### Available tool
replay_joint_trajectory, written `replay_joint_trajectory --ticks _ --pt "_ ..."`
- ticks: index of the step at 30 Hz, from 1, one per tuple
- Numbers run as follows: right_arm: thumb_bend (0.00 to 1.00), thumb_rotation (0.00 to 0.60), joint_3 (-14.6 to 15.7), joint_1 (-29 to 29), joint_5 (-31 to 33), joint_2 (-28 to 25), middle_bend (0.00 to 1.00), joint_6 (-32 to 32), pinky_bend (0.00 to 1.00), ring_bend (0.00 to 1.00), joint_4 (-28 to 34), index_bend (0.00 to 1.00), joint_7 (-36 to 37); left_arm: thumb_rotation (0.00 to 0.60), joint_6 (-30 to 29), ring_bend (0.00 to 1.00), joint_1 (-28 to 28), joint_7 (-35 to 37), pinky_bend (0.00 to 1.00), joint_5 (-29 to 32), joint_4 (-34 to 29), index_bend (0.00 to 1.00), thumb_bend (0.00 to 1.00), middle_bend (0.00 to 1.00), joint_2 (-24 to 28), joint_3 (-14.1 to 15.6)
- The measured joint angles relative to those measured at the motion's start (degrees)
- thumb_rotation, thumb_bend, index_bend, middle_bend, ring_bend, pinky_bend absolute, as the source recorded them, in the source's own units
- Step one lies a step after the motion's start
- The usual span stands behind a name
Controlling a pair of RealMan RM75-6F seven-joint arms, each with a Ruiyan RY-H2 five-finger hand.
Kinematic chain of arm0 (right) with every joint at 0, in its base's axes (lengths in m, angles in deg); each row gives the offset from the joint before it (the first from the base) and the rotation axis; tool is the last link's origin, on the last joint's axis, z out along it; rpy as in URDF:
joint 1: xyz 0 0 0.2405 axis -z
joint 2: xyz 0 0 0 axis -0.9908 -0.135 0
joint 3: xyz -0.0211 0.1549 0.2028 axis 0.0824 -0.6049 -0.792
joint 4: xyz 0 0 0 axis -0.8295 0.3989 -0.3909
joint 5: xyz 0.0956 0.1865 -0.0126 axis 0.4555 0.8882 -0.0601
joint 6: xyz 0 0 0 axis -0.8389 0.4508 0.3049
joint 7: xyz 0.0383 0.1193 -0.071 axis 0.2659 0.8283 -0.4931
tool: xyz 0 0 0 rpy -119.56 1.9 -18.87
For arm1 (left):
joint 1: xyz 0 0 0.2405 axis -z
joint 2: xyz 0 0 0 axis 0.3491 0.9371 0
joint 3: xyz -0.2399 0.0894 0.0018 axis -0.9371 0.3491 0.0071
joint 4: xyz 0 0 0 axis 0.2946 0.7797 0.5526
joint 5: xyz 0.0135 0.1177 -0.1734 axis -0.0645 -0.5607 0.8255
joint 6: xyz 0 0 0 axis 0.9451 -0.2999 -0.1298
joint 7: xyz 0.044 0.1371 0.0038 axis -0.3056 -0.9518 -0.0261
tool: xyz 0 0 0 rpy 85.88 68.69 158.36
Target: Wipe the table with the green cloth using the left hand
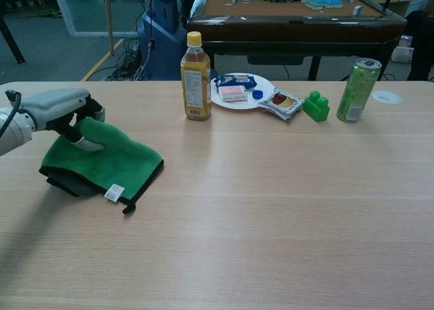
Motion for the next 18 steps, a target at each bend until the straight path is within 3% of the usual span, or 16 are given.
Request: replay_joint_trajectory --ticks 8,18 --pt "0.16 0.600 0.0 0.4 0.3 -0.1 0.25 -0.2 0.19 0.19 -0.1 0.24 0.1 0.600 0.4 0.64 3.0 -0.1 0.81 -0.2 6.9 0.58 0.18 0.66 -4.9 -0.4" --pt "0.16 0.600 0.0 1.0 1.0 -0.1 0.25 -0.4 0.19 0.19 -0.8 0.24 0.8 0.600 -1.0 0.59 6.8 -2.6 0.81 -0.3 20.7 0.50 0.18 0.57 -11.1 -1.5"
